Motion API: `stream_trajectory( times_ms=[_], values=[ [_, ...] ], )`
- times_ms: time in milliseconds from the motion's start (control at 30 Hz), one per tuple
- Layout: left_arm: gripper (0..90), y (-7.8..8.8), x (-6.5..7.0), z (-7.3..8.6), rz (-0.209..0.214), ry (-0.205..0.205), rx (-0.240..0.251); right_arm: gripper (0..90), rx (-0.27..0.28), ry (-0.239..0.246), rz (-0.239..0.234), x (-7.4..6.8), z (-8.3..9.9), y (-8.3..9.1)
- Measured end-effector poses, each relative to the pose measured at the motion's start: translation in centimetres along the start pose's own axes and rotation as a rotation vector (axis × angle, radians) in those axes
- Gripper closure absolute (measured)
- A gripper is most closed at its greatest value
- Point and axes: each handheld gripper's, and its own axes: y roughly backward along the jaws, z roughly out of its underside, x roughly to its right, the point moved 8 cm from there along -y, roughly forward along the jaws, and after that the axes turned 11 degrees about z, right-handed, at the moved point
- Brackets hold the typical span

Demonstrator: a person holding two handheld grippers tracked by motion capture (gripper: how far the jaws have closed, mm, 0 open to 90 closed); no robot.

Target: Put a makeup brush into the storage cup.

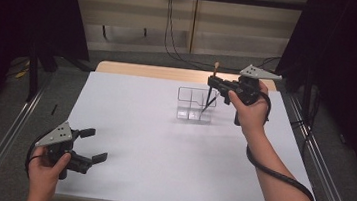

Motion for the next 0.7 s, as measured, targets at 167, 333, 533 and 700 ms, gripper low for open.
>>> stream_trajectory(
  times_ms=[167, 333, 533, 700],
  values=[
    [0.7, -0.1, 0.1, 0.0, 0.004, -0.003, -0.007, 83.9, -0.002, -0.004, 0.015, 0.4, 0.0, -0.4],
    [0.8, 0.0, 0.0, 0.0, 0.001, -0.004, -0.002, 83.8, -0.002, -0.007, 0.022, 0.7, 0.1, -0.7],
    [0.8, 0.0, 0.0, 0.0, 0.000, -0.004, -0.001, 83.9, -0.002, -0.007, 0.041, 1.0, 0.1, -1.0],
    [0.8, 0.1, 0.0, 0.1, 0.006, 0.000, -0.004, 83.8, -0.010, -0.001, 0.054, 1.2, 0.2, -1.4]
  ],
)
